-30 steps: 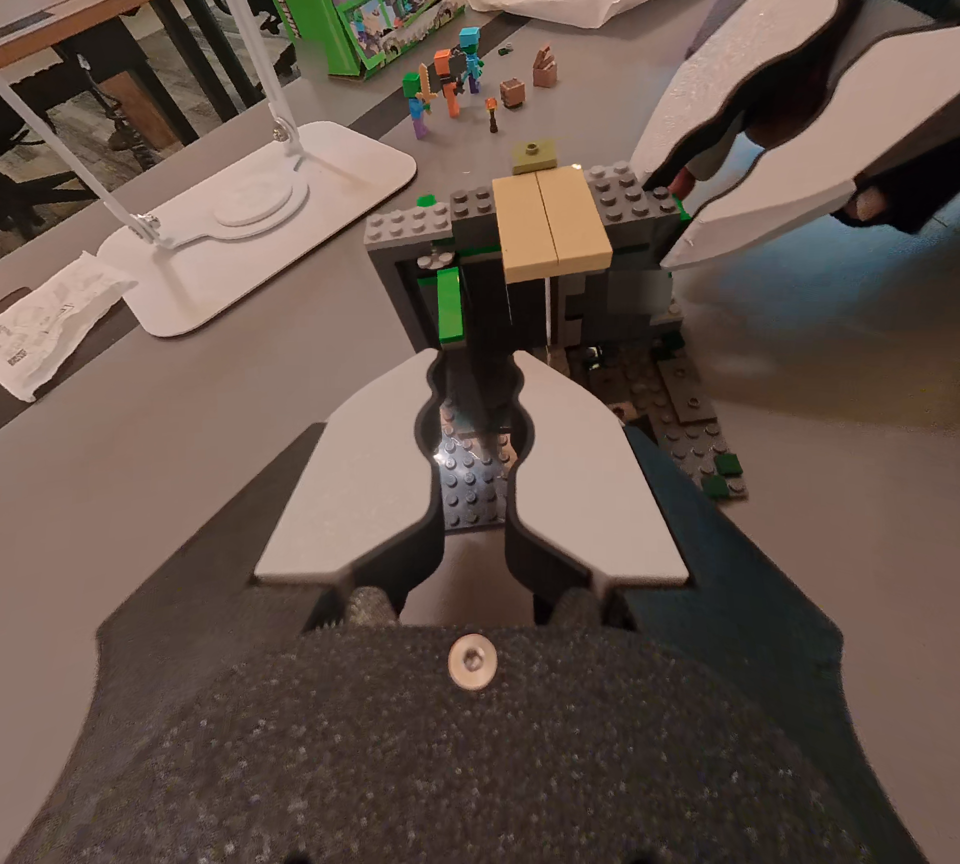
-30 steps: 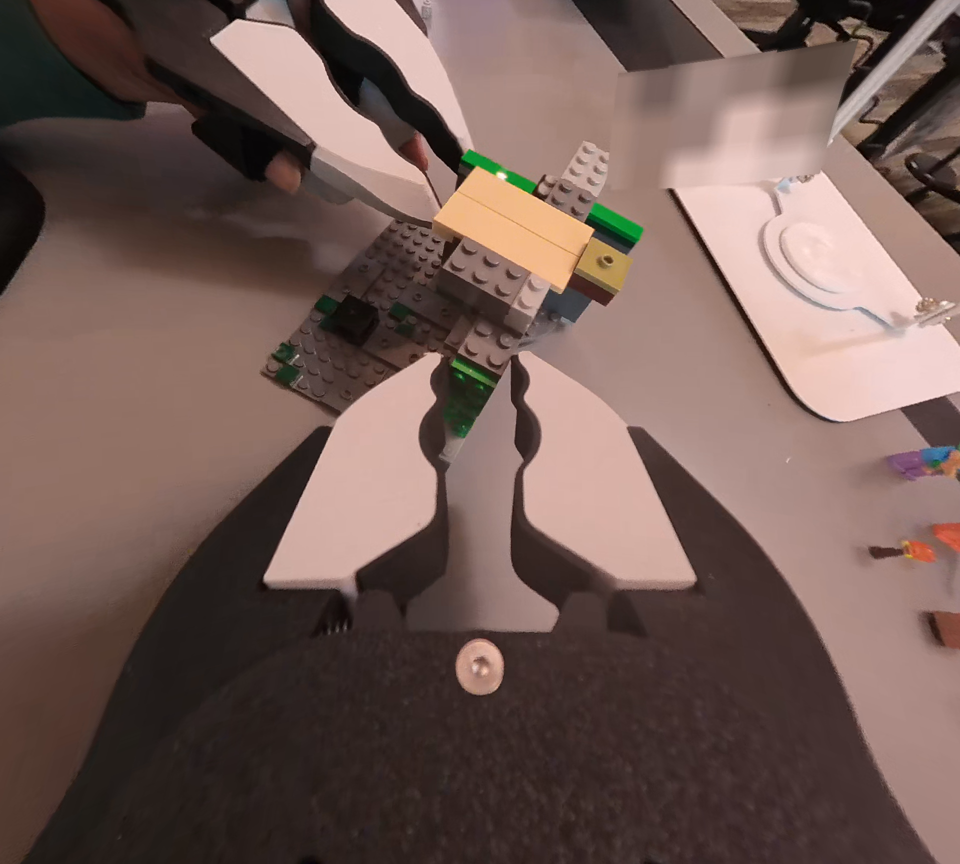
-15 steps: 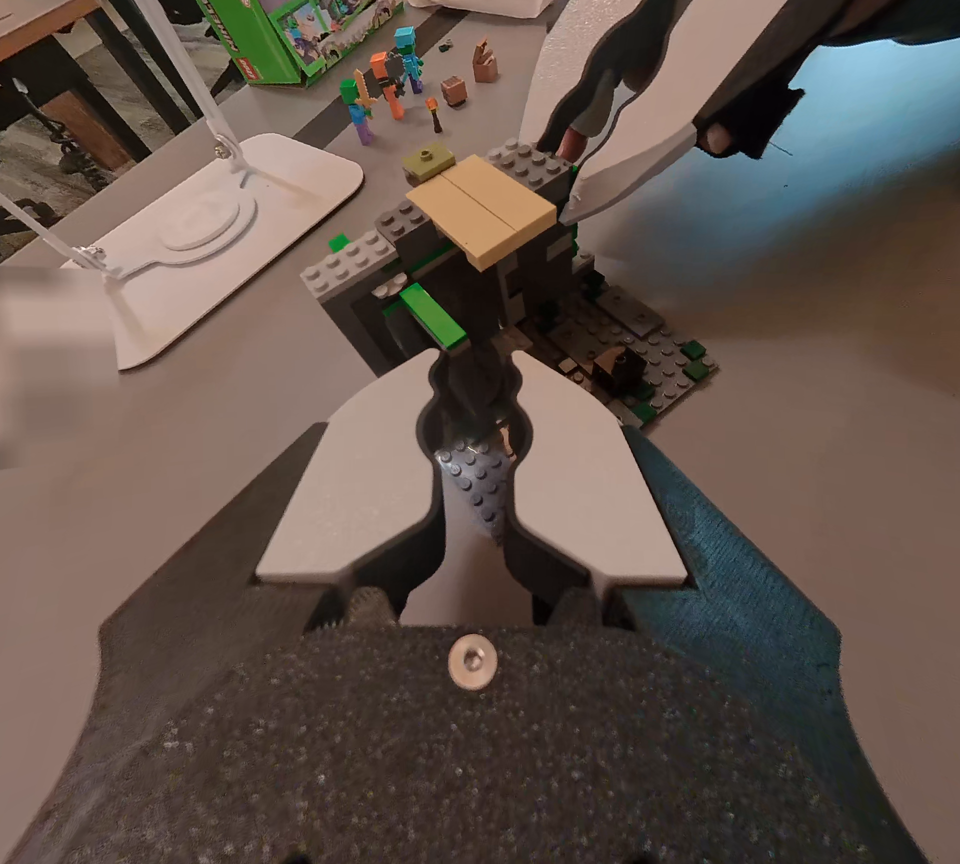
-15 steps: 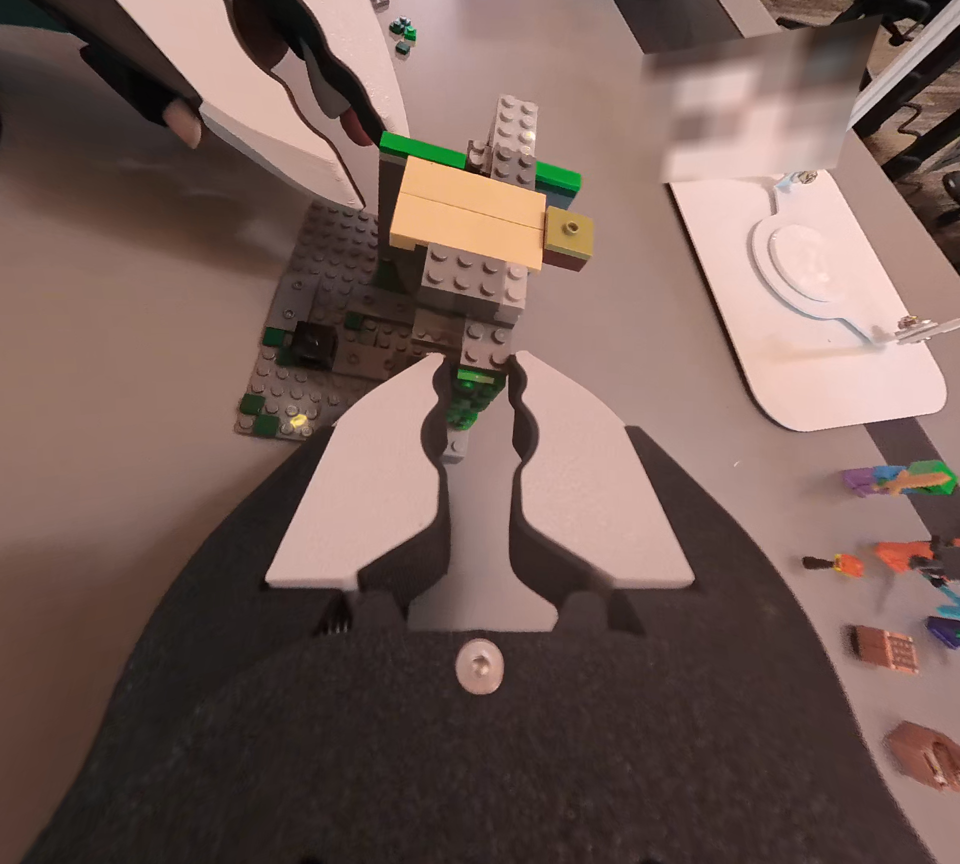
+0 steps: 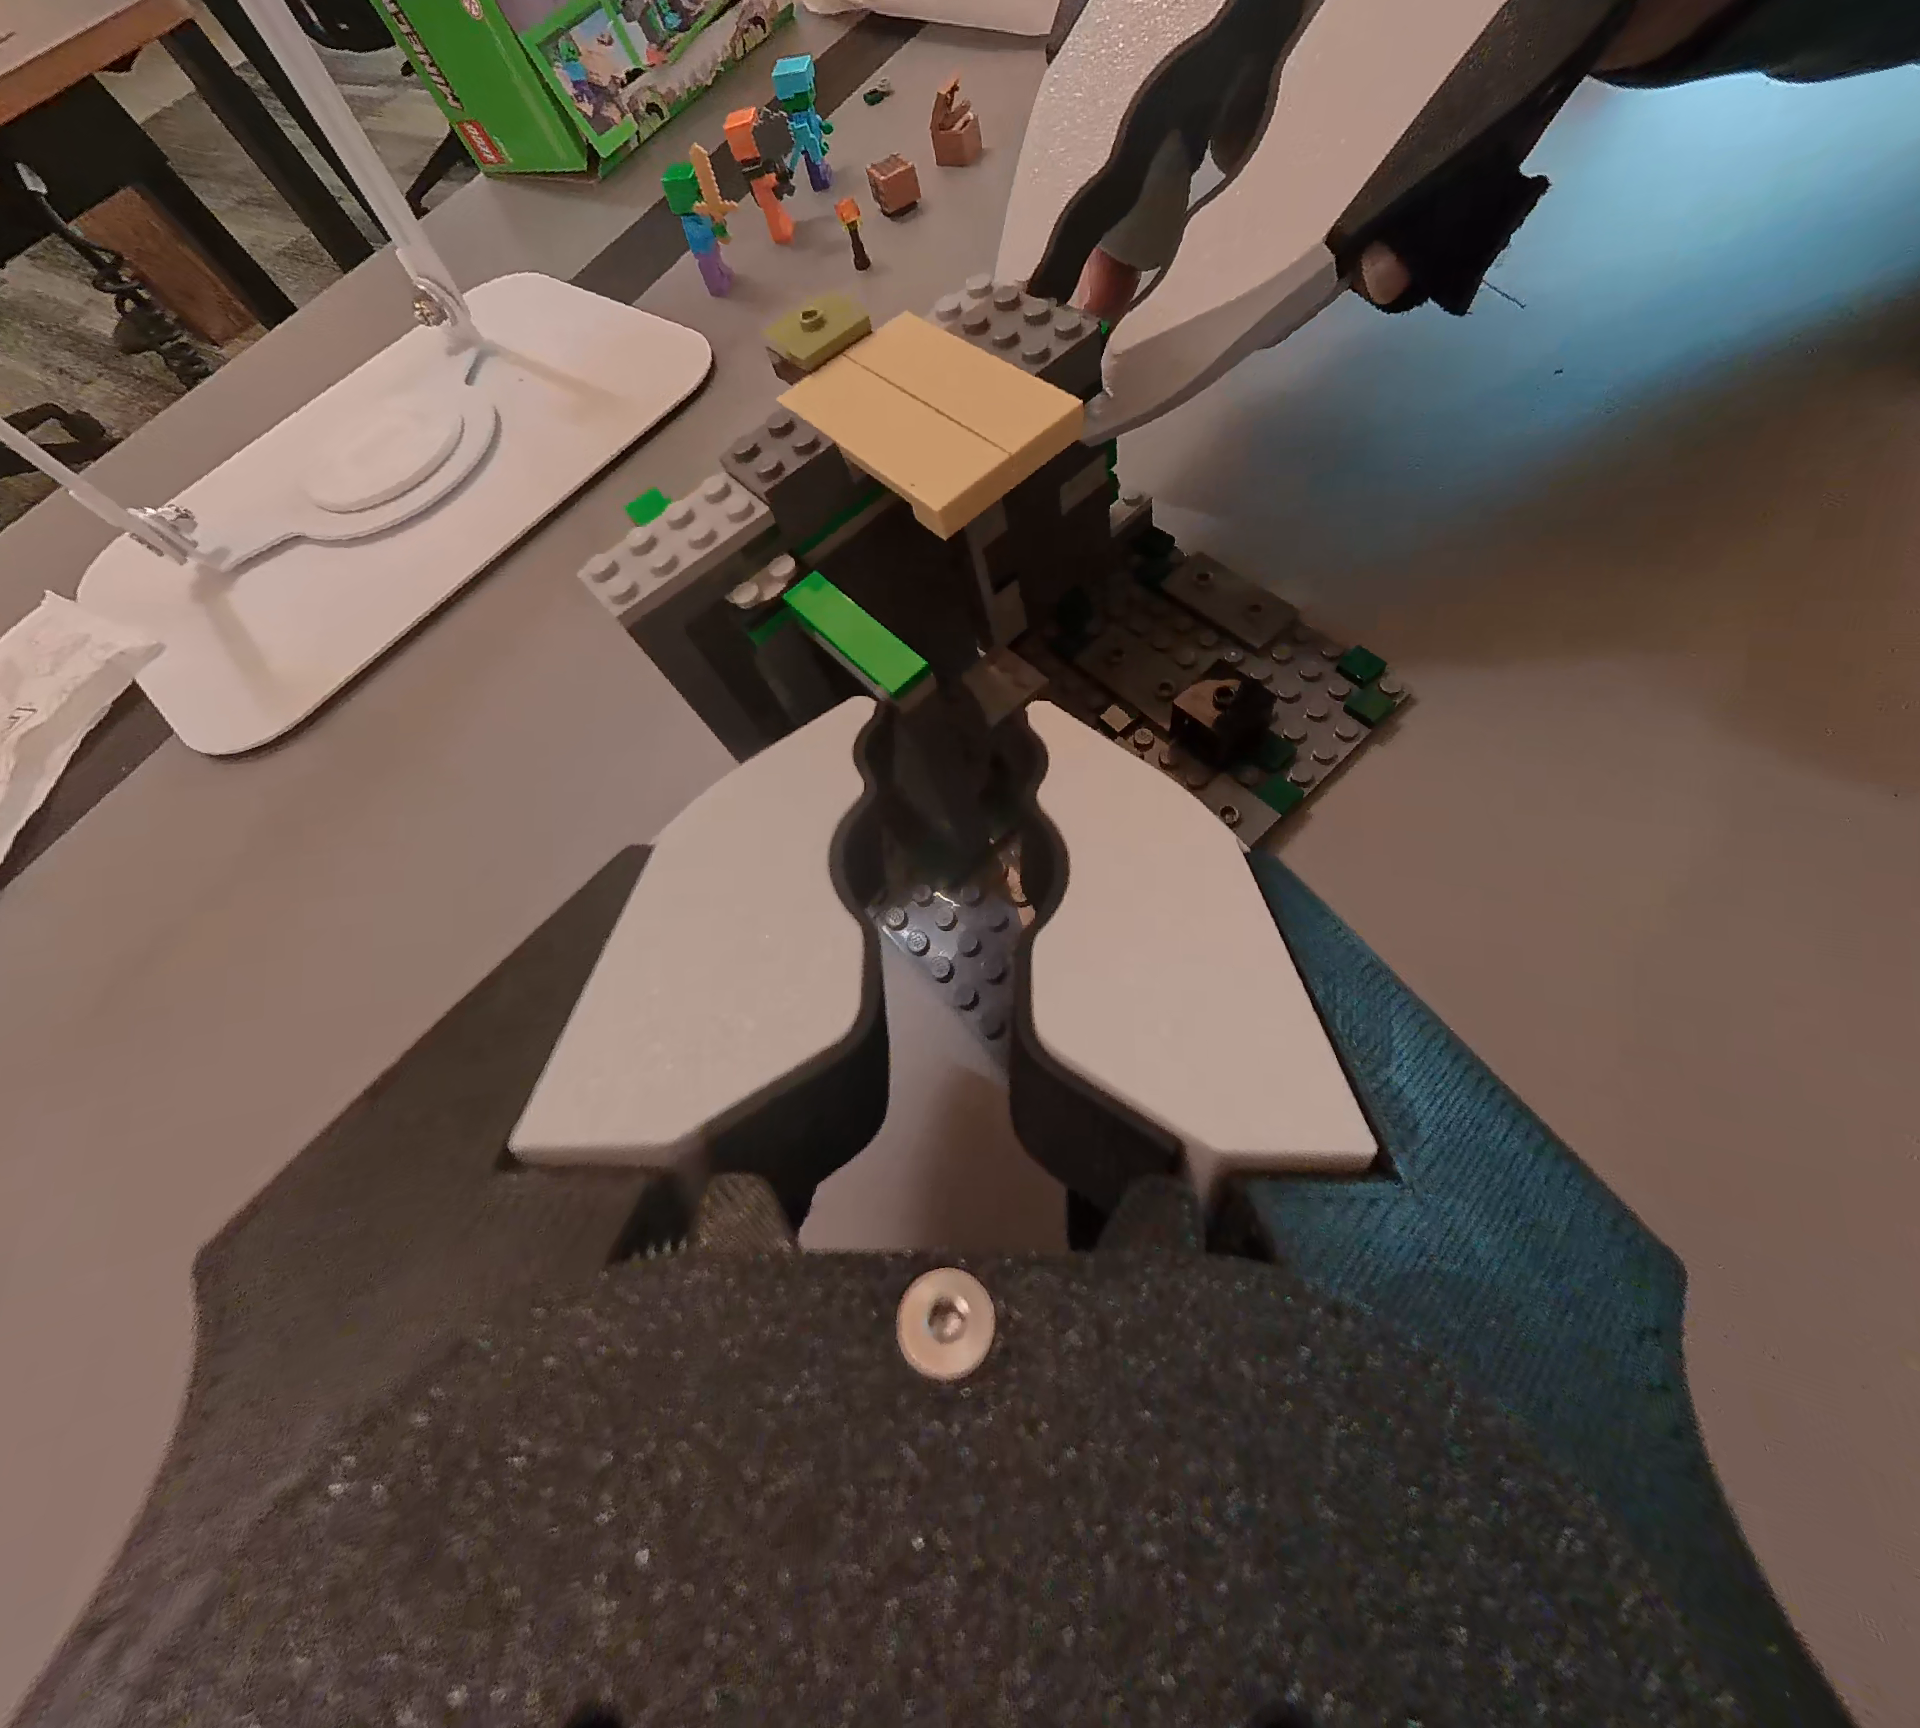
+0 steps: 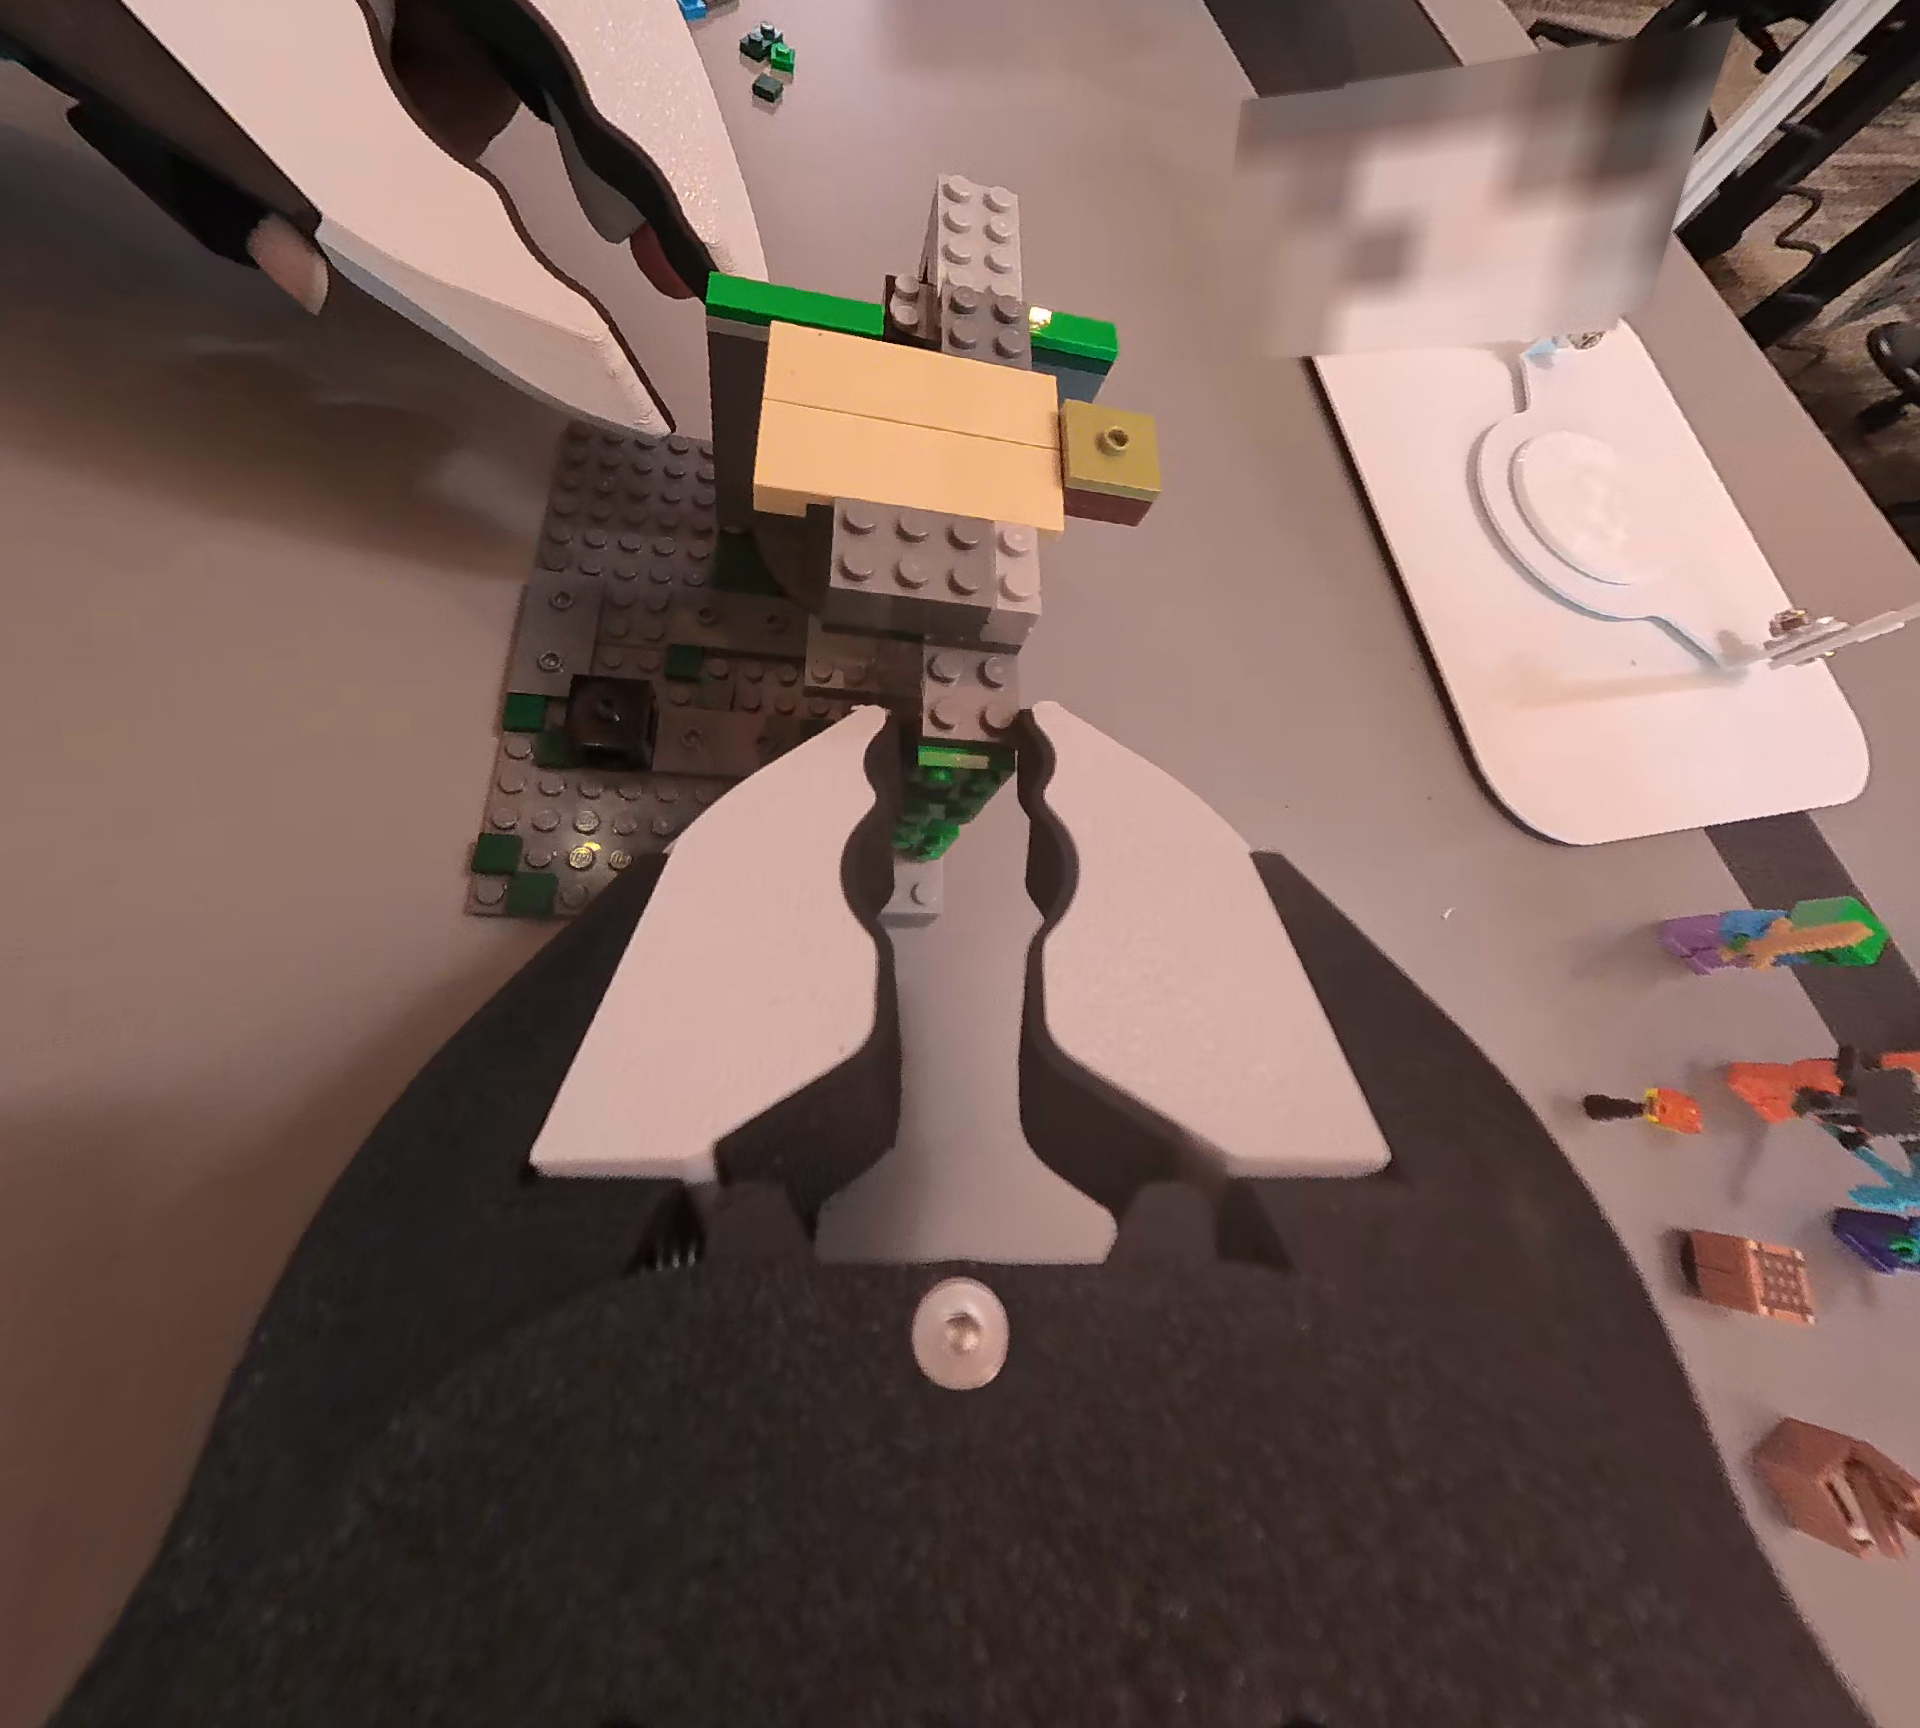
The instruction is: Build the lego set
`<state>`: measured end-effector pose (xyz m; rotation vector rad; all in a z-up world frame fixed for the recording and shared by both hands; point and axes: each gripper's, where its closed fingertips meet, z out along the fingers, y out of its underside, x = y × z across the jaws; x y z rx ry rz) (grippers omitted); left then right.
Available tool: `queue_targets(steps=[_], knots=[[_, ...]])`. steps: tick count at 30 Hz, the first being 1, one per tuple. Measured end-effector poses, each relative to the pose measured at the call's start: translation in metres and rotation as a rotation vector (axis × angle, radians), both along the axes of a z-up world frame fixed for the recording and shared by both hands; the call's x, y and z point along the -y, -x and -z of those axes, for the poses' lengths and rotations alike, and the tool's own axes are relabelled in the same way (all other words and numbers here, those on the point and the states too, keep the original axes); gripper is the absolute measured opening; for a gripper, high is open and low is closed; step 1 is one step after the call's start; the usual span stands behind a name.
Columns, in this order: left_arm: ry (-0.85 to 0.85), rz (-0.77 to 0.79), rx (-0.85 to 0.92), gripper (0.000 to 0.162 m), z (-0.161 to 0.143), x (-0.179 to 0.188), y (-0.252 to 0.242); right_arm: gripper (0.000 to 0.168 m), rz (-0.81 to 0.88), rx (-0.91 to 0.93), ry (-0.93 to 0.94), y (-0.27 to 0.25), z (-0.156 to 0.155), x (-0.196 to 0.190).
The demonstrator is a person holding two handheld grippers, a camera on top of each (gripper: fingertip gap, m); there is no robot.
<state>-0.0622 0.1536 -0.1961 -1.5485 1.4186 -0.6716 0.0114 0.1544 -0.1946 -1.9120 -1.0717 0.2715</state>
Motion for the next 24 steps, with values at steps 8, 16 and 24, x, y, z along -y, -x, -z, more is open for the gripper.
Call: queue_targets(steps=[8,16,24], knots=[[-0.009,-0.016,0.003,0.021,0.0,-0.002,-0.001,0.02,0.033,-0.013,-0.001,0.0,0.0,0.002],[-0.024,-0.048,0.0,0.021,0.002,-0.008,-0.003,0.02,0.098,-0.033,0.011,0.0,-0.001,0.009],[-0.027,-0.077,-0.005,0.019,0.003,-0.013,-0.003,0.019,0.181,-0.082,0.03,0.002,-0.001,0.018]])
